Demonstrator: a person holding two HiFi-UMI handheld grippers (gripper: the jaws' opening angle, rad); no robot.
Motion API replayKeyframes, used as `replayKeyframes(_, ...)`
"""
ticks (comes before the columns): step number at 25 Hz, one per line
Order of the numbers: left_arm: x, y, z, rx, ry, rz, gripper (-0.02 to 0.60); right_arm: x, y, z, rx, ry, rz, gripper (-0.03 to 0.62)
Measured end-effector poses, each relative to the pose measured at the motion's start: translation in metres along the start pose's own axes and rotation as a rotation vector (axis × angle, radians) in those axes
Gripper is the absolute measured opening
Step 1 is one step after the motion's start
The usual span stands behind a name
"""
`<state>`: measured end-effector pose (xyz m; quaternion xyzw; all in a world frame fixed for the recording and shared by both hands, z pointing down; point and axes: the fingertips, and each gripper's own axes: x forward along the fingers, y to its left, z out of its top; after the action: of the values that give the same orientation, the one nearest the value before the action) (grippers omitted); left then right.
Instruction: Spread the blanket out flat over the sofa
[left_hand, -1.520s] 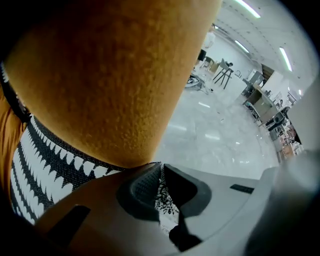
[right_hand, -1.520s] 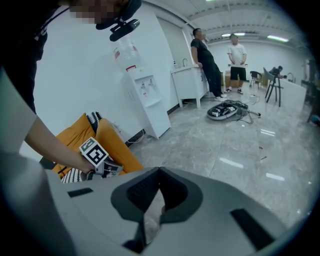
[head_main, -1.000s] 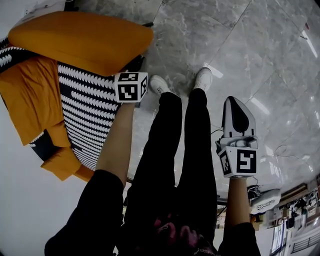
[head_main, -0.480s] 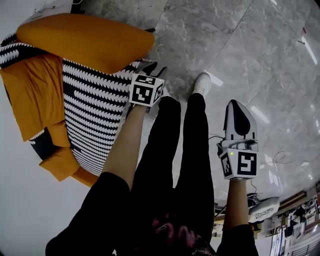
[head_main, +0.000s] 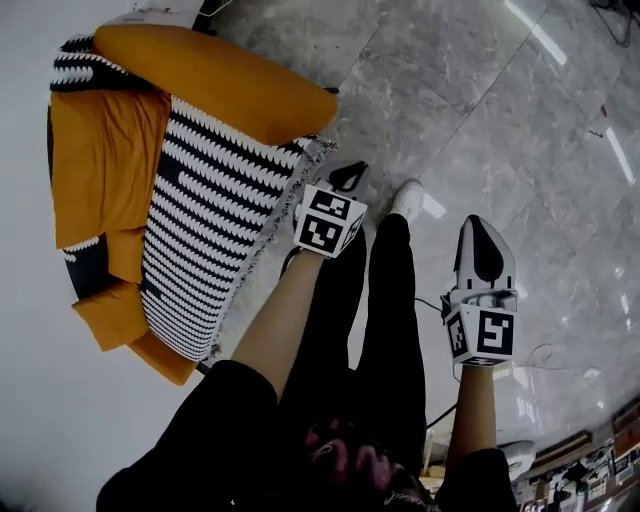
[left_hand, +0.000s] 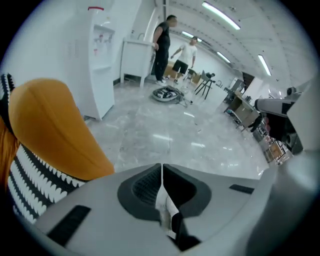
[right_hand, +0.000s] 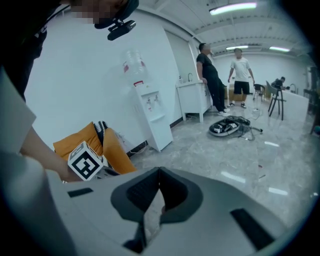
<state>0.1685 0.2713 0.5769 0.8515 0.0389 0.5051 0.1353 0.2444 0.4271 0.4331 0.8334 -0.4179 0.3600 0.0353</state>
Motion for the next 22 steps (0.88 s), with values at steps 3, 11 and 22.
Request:
replayKeyframes(3, -0.03, -0.011, 0.023, 0.009, -0.055, 0.009, 0.016, -0.006, 0.009, 0.033, -0.037, -0.028, 0.025, 0.021)
replayKeyframes(11, -0.092, -0.02, 0.082, 0.034, -0.166, 0.087, 0.011, -0.013, 0.02, 0.109, -0.14, -0.1, 0.093, 0.02)
replayKeyframes(22, -0.189, 0.018, 0.093, -0.069, -0.302, 0.229, 0.011, -0.013, 0.088, 0.163, -0.299, -0.138, 0.206, 0.02)
